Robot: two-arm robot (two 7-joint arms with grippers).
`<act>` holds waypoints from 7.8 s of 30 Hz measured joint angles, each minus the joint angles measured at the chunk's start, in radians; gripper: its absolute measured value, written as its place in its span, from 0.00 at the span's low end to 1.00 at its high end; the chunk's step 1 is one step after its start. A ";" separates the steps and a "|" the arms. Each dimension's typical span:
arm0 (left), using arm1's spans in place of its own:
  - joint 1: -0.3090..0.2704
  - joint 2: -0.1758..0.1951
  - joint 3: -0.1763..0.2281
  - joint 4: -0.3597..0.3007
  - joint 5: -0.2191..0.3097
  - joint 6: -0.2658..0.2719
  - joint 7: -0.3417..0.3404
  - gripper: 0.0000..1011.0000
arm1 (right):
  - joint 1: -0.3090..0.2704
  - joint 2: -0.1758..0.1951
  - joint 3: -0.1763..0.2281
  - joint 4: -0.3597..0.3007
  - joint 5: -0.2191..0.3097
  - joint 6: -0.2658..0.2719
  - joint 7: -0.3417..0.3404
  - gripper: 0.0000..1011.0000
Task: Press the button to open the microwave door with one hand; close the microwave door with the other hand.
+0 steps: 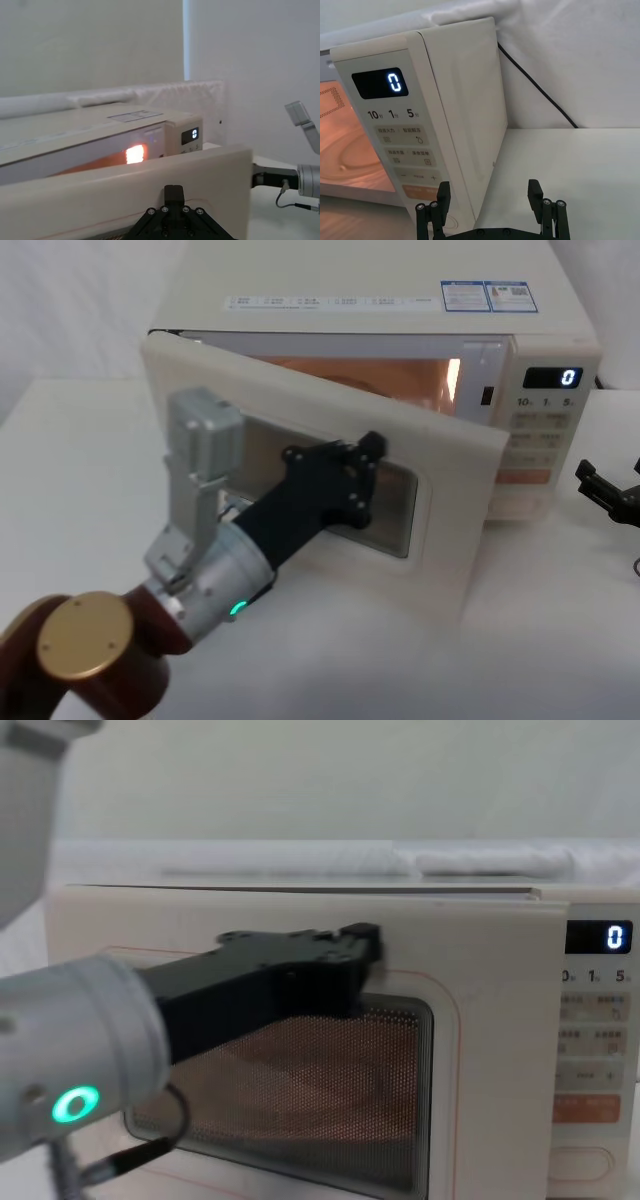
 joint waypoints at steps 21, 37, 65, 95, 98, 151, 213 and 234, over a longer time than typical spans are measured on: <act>-0.146 -0.106 0.117 0.103 0.092 0.070 0.007 0.00 | 0.000 0.000 0.000 0.000 0.000 0.000 0.000 0.99; -0.234 -0.172 0.144 0.229 0.151 0.058 0.003 0.00 | 0.000 0.000 0.000 0.000 0.000 0.000 0.000 0.99; -0.354 -0.247 0.149 0.412 0.255 -0.002 -0.004 0.00 | 0.000 0.000 0.000 0.000 0.000 0.000 0.000 0.99; -0.358 -0.286 0.125 0.448 0.281 -0.001 0.013 0.00 | 0.000 0.000 0.000 0.000 0.000 0.000 0.000 0.99; -0.357 -0.289 0.123 0.450 0.283 0.000 0.016 0.00 | 0.000 0.000 0.000 0.000 0.000 0.000 0.000 0.99; 0.133 -0.165 -0.079 0.006 0.246 -0.015 0.189 0.00 | 0.000 0.000 0.000 0.000 0.000 0.000 0.000 0.99; 0.264 -0.273 -0.447 0.164 0.252 -0.092 0.243 0.00 | 0.000 0.000 0.000 0.000 0.000 0.000 0.000 0.99; 0.258 -0.265 -0.437 0.180 0.281 -0.108 0.241 0.00 | 0.000 0.000 0.000 0.000 0.000 0.000 0.000 0.99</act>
